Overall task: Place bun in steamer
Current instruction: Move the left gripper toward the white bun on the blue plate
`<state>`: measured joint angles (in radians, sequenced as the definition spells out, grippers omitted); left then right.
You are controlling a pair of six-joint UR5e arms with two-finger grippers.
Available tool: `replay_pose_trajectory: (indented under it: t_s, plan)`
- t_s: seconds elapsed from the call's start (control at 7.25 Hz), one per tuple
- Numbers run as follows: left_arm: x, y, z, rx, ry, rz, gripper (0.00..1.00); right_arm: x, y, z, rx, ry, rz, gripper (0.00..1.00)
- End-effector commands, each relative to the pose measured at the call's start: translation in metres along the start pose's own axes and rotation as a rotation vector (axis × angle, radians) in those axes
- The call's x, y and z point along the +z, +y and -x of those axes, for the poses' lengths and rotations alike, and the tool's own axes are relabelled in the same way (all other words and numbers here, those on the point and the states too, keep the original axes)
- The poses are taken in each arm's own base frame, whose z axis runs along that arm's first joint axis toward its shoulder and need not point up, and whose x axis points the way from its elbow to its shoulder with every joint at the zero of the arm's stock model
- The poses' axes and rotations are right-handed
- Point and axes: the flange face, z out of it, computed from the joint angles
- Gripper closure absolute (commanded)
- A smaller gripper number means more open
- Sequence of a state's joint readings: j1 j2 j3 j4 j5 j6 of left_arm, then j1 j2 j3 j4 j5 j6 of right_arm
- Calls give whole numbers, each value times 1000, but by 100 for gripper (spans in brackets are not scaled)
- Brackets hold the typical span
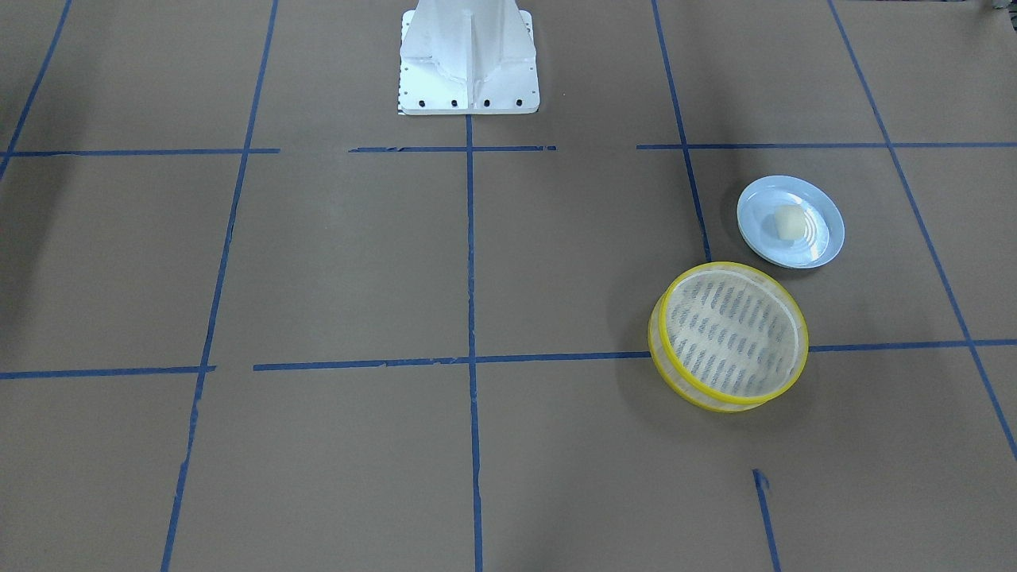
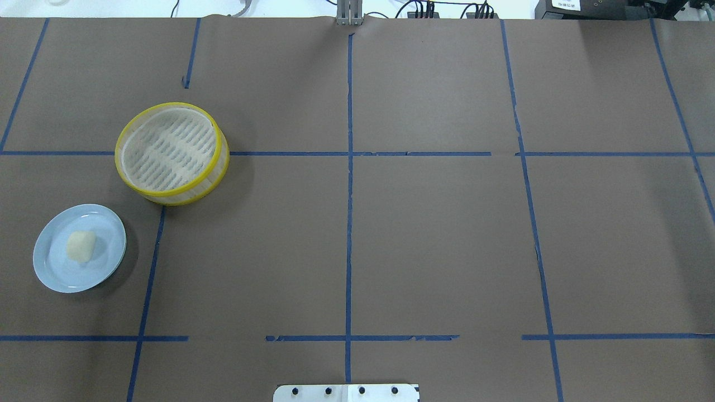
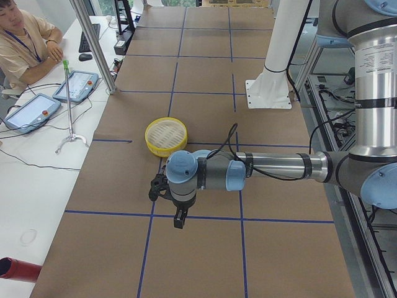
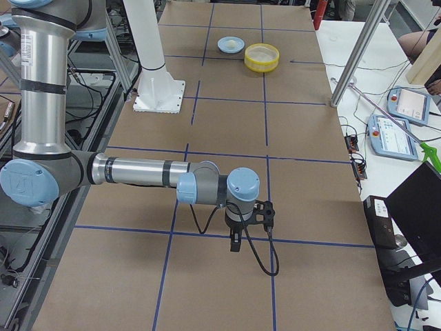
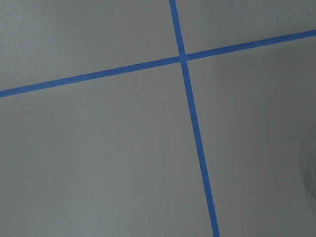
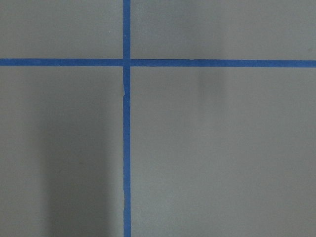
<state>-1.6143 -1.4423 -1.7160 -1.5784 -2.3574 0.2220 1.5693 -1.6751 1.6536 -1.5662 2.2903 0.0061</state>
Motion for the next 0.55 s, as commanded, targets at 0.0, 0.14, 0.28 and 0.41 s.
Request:
replay_pose_trajectory:
  t_s: [0.0,0.14,0.28,0.41]
  plan:
    - [-8,-4,-4,32,-7,-19,0,0,0,0,0,0,0,0]
    - [-5,7,1,26,-14,-11,0,0,0,0,0,0,0,0]
    - [-7,16,-3,25,-12,-16,0,0,0,0,0,0,0,0]
    - [4,24,4,10,-4,1,0,0,0,0,0,0,0,0]
